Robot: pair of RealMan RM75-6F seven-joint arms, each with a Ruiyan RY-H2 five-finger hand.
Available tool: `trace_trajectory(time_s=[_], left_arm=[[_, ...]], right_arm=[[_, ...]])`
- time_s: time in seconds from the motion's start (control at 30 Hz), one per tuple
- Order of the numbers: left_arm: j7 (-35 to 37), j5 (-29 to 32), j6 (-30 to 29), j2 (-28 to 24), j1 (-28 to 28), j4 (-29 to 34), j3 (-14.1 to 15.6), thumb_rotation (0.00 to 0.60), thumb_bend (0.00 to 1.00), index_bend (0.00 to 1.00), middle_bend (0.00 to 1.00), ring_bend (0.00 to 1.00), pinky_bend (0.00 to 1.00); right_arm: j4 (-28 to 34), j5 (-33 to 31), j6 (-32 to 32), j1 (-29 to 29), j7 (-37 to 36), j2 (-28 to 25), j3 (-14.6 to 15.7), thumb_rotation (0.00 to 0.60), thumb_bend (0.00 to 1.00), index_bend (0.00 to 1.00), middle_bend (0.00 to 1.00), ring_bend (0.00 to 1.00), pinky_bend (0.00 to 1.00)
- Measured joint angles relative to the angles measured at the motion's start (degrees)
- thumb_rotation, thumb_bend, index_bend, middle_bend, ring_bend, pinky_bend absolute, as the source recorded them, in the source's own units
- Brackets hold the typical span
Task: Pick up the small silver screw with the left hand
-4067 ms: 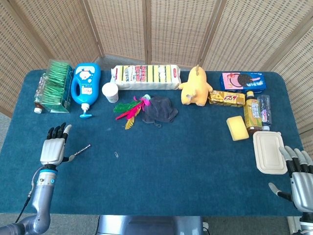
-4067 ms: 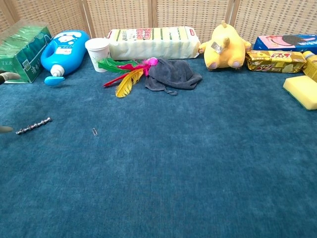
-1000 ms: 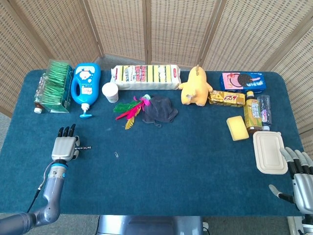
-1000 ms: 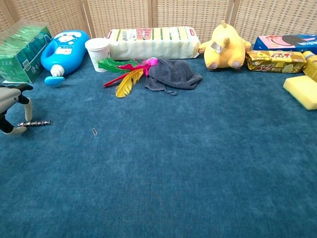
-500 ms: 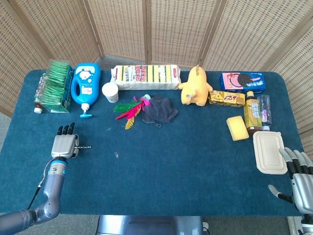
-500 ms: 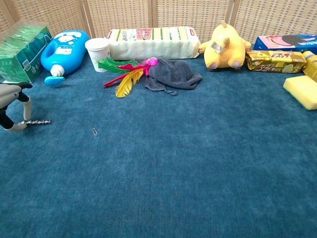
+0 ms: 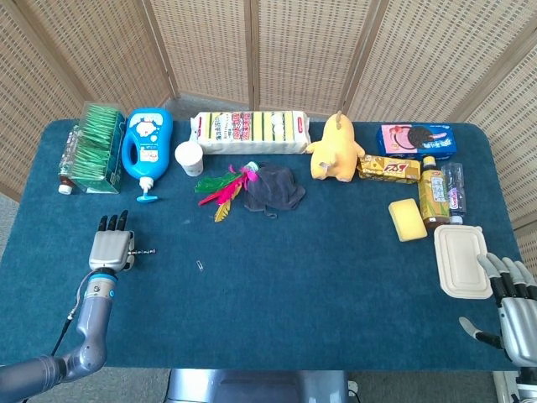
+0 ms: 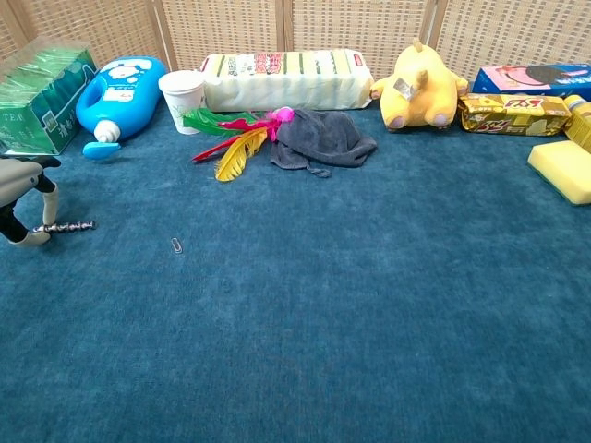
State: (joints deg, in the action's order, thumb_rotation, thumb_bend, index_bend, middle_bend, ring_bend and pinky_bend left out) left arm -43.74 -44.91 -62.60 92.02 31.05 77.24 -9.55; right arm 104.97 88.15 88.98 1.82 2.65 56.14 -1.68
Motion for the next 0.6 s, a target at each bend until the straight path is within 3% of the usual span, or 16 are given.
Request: trace_trajectory(time_s=[0.23,0.6], left_arm=[[-1.1,0.2,-1.0,0.0,0.6,0.4,0.2,0.6,0.64,0.58,0.0,0.0,0.0],[-2.1,0.4,-2.1,0.2,0.8,0.6,1.2,0.6,0.67,0.59,0.0,0.0,0.0]], right_arm=[[0.0,0.3,0.0,0.0,-0.8,-0.2,0.1,0.6,0.0,0.0,0.0,0.0,0.0],[-0.1,1.0,0.4,0.1,-2.0,-0.4,0.2,0.6,0.0,0.0,0.0,0.0,0.0]])
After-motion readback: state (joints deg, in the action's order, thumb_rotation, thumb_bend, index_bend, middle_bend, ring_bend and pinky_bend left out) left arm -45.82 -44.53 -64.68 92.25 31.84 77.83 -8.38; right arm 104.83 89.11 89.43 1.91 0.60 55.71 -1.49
